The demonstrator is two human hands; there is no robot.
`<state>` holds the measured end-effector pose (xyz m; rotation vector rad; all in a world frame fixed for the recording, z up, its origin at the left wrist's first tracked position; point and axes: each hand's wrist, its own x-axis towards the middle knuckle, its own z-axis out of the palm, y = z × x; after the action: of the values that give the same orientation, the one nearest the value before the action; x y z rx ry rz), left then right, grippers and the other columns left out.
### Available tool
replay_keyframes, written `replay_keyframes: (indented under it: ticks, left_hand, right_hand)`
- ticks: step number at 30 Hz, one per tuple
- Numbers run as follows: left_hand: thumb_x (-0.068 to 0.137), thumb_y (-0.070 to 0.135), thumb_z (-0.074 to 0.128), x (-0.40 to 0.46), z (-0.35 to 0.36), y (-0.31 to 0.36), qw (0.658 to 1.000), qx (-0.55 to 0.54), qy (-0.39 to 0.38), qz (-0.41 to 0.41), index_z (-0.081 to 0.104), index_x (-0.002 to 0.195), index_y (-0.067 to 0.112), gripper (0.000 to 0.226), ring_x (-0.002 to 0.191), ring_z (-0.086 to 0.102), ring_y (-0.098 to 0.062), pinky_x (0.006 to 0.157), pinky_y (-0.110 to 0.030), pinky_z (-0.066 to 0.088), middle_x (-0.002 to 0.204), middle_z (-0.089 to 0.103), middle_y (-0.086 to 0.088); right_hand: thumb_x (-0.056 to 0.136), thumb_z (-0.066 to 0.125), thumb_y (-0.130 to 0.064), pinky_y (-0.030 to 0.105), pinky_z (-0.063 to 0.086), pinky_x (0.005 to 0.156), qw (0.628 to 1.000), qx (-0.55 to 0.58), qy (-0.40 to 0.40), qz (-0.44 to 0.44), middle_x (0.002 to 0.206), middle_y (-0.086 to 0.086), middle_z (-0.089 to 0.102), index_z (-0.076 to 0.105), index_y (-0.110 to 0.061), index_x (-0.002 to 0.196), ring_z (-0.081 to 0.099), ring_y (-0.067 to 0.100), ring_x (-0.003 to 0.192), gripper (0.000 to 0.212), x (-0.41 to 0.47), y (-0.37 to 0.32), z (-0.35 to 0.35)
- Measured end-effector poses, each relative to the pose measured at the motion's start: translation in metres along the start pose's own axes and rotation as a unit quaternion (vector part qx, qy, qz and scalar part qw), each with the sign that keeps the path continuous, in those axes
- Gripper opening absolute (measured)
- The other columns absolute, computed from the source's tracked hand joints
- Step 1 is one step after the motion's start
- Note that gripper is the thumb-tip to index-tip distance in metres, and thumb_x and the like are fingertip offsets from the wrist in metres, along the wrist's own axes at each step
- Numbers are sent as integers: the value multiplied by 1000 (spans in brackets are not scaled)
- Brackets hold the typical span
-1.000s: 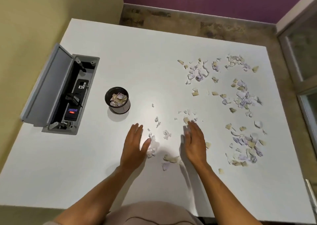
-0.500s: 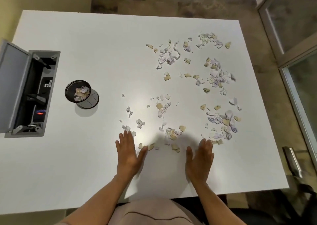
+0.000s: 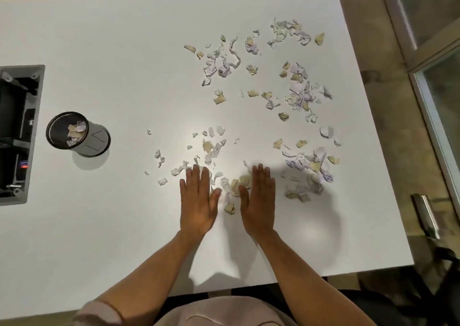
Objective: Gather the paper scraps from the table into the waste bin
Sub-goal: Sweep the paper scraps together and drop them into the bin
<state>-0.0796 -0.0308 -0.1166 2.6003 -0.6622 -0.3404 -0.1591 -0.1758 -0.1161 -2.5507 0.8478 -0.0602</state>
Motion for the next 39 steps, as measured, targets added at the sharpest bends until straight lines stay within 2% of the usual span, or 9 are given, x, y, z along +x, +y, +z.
replay_keyframes:
  ticks: [3, 7, 11, 18, 22, 25, 31, 35, 39]
  left_hand:
    - [100, 42, 35, 23, -16, -18, 998, 8, 58, 0, 30, 148, 14, 56, 150, 4, -27, 119, -51, 8, 159, 22, -11]
    - [99, 48, 38, 52, -37, -53, 985, 40, 126, -107, 26, 146, 14, 60, 148, 9, -31, 117, -55, 11, 157, 22, -13]
    - [94, 58, 37, 78, -47, -74, 975, 22, 121, -184, 23, 147, 5, 77, 147, 8, -38, 117, -57, 12, 157, 18, -24]
    - [95, 63, 32, 102, -42, -61, 989, 70, 41, -125, 22, 148, -2, 85, 148, 7, -36, 119, -54, 8, 158, 16, -23]
    - [97, 60, 20, 100, -35, -46, 995, 90, -33, 9, 19, 151, 3, 78, 149, 5, -31, 120, -49, 5, 160, 14, -16]
    - [99, 57, 17, 96, -37, -42, 994, 18, -53, 89, 25, 152, 14, 69, 150, 0, -18, 122, -42, 2, 161, 16, -3]
    - [99, 49, 29, 128, -61, -56, 993, 14, 88, -75, 36, 143, 8, 61, 147, 13, -35, 117, -52, 13, 154, 28, -16]
    - [98, 53, 33, 147, -68, -63, 991, 30, 52, -124, 31, 143, 2, 68, 143, 16, -42, 114, -58, 16, 152, 26, -24]
    - [95, 57, 23, 144, -60, -57, 996, 56, 0, -63, 27, 147, 1, 75, 145, 13, -39, 117, -56, 10, 156, 22, -22]
  right_hand:
    - [102, 22, -50, 42, 11, 122, 997, 6, 58, 54, 160, 8, 20, 22, -13, 152, 8, 20, 150, 62, 6, 32, -25]
    - [99, 28, -50, 51, 19, 117, 979, -27, 119, 165, 157, 17, 27, 34, -9, 147, 20, 30, 147, 63, 16, 82, -51]
    - [96, 24, -57, 49, 12, 120, 968, -12, 114, 222, 159, 16, 20, 25, -12, 152, 15, 31, 148, 72, 27, 103, -56]
    - [97, 25, -57, 43, 5, 122, 990, 2, 46, 133, 162, 8, 14, 13, -11, 154, 5, 21, 150, 75, 47, 90, -41]
    - [99, 23, -56, 38, 6, 123, 999, 19, 9, 31, 162, 1, 14, 17, -15, 154, 3, 15, 150, 69, 49, 80, -36]
    - [100, 25, -54, 37, 12, 121, 998, 39, 50, 18, 161, 1, 21, 25, -20, 152, 9, 14, 150, 62, 49, 87, -43]
    - [95, 17, -65, 42, 12, 122, 990, 27, 67, 124, 162, 4, 14, 19, -17, 154, 8, 19, 150, 76, 77, 110, -60]
    - [96, 15, -62, 39, 1, 123, 999, 11, -8, 47, 163, 2, 4, 7, -15, 155, -1, 14, 150, 76, 97, 100, -51]
    - [99, 13, -58, 41, -2, 122, 998, -34, -52, -31, 163, 5, 4, 7, -15, 155, -3, 16, 150, 71, 102, 80, -38]
